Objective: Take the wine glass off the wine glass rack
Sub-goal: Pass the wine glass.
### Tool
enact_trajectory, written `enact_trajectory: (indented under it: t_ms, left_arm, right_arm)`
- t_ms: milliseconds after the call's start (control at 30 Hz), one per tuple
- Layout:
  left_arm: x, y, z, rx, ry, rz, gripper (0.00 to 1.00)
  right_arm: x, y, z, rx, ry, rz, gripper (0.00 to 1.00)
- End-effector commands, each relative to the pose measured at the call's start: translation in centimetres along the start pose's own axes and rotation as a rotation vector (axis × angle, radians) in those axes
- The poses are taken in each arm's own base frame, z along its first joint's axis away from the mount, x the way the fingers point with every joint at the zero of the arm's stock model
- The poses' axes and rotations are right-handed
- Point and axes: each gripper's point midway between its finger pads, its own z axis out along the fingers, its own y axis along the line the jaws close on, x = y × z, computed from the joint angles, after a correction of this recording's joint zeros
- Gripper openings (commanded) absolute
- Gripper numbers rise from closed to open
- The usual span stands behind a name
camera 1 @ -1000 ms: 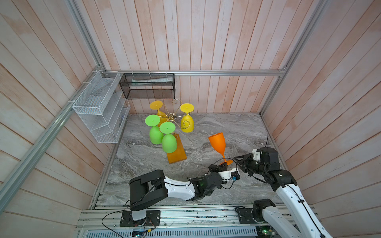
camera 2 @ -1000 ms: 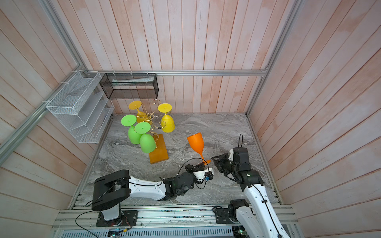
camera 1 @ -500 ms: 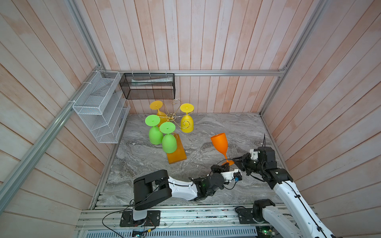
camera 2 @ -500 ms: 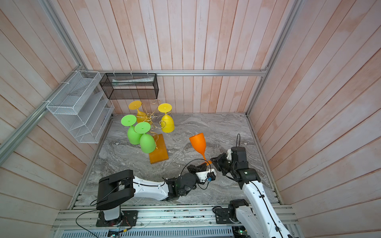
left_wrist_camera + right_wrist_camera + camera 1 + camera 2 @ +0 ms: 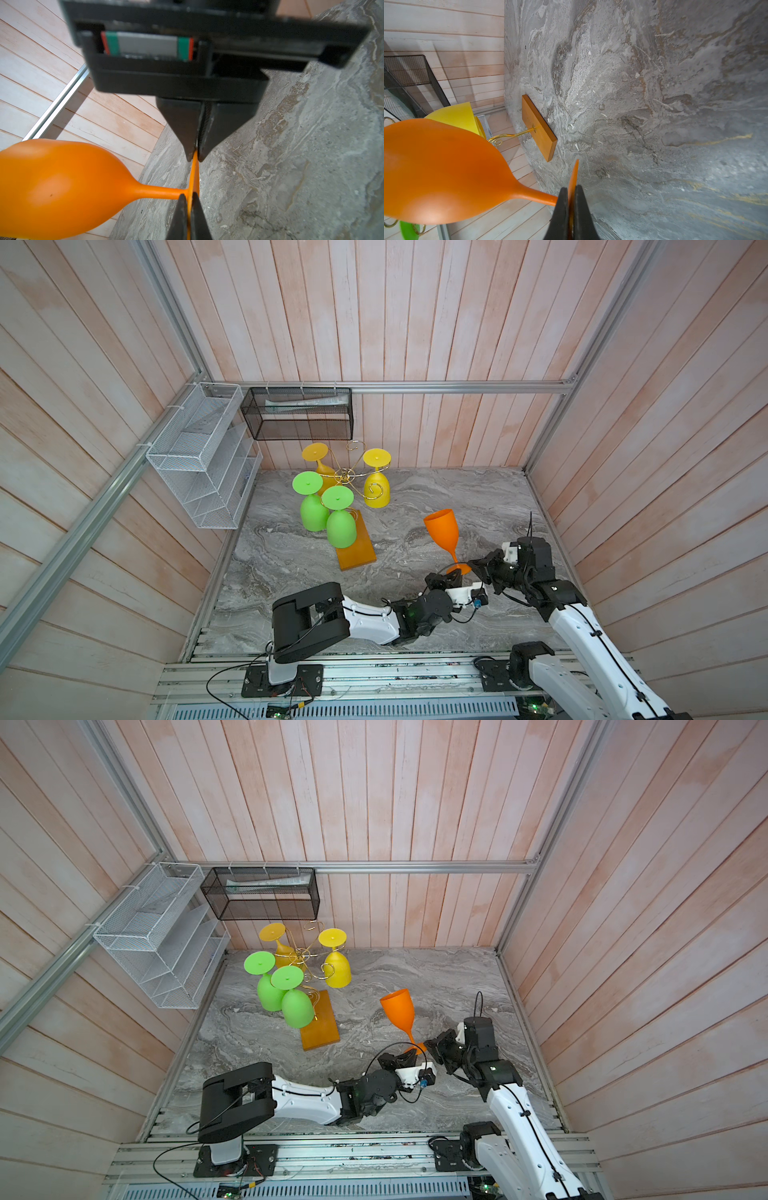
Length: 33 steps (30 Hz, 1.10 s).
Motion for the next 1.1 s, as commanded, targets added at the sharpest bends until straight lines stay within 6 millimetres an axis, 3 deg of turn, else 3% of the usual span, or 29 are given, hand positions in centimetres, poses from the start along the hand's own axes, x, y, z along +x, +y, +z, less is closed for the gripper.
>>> enact_trajectory:
  t_ms: [0, 100, 167, 400, 900, 1067]
  left_arm:
    - [-2.1, 0.8, 0.3, -0.027, -0.056, -0.045, 0.0]
    - [-2.0, 1.0, 0.3, -0.037, -0.047, -0.051, 0.07]
    - [-2.0, 1.0, 0.3, -0.036, -0.042, -0.056, 0.16]
    - [-1.7, 1.5, -0.3, -0.03, -0.026, -0.093, 0.6]
    - [-1.5, 2.6, -1.8, 0.04, -0.004, -0.216, 0.81]
    - [-1.7, 3.6, -2.6, 0.087, -0.005, -0.294, 0.83]
  right_arm:
    - [0.7, 0.2, 0.2, -0.015, 0.029, -0.033, 0.0]
    - [0.6, 0.1, 0.1, -0.015, 0.014, -0.039, 0.0]
    - [0.5, 0.2, -0.1, -0.02, 0.002, -0.042, 0.0]
    - [0.1, 0.3, -0.5, -0.05, -0.037, -0.039, 0.0]
    - [-1.2, 1.0, -1.5, -0.084, -0.136, -0.049, 0.0]
    - [-1.7, 1.1, -1.6, -0.096, -0.165, -0.058, 0.0]
